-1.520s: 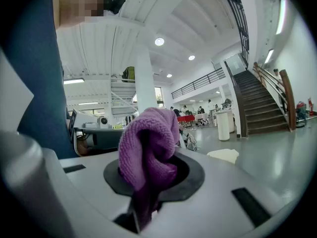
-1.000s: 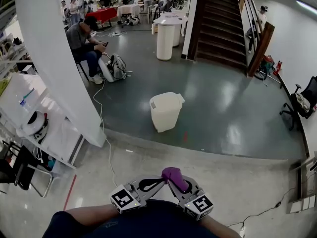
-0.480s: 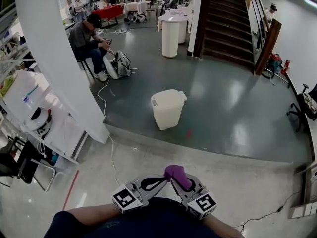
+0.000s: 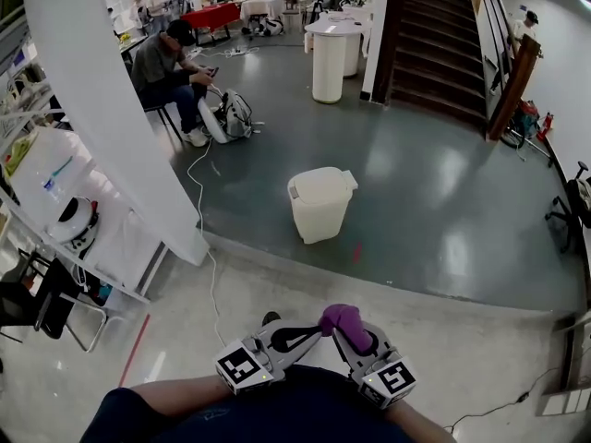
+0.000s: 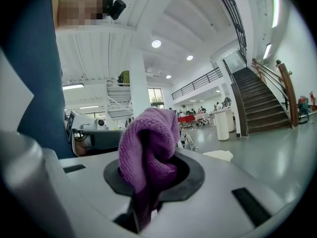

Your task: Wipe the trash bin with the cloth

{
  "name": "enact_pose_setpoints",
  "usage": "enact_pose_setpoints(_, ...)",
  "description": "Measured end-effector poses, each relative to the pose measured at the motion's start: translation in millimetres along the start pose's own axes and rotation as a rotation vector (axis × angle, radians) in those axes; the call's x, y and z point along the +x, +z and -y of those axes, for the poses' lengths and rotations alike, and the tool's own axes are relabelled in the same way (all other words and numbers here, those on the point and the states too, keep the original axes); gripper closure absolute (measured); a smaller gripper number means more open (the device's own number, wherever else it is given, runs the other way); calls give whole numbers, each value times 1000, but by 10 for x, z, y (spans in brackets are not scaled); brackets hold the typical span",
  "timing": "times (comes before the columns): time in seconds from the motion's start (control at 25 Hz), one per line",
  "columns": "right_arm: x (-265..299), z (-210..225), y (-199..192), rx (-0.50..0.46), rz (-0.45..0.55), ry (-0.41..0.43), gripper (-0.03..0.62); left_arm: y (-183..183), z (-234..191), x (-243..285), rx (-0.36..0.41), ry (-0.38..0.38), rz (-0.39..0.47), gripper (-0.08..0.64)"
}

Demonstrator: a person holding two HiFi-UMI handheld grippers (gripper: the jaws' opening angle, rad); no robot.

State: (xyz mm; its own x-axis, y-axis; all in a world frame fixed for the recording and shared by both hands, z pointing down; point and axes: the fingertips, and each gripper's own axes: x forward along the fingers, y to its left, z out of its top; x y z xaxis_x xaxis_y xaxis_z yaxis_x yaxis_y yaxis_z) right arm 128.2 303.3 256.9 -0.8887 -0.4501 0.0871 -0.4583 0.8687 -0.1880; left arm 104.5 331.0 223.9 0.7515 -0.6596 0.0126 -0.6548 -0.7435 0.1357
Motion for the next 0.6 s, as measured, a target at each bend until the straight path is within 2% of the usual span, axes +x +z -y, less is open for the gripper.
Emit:
enact_pose_setpoints(0.28, 683, 510, 126, -15, -18, -75, 517, 87, -936, 182, -25, -43, 31, 571)
enact_pose_setpoints(0.6, 1828, 1138, 249, 21, -54, -172, 517, 209, -2324, 242, -61, -84, 31, 571)
